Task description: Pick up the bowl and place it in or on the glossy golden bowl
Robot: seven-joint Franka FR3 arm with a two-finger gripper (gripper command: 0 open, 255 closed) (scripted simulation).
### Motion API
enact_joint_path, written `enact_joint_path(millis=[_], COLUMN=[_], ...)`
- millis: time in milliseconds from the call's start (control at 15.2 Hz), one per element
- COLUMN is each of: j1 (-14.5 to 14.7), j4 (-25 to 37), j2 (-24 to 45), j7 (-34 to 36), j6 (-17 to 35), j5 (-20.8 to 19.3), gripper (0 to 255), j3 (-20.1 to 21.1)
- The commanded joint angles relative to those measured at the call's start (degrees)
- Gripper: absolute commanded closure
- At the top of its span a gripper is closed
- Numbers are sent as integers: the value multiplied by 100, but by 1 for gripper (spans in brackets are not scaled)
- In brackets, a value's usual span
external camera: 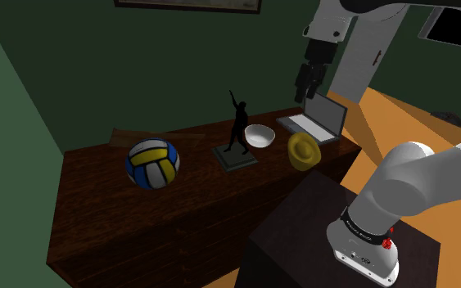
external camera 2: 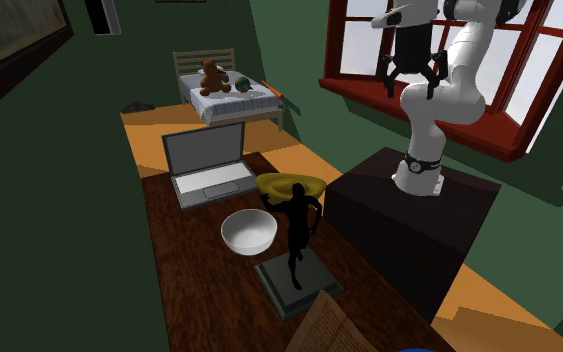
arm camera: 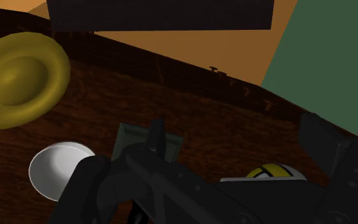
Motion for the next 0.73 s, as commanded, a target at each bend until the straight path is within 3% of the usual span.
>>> enact_joint_path(millis=[0, 660], j1=[0, -209], j4=[0, -138], j2=[0, 1352], j7=[0, -1151], j6=[0, 1400], j5=[0, -252], gripper=[0, 0], j3=[0, -908])
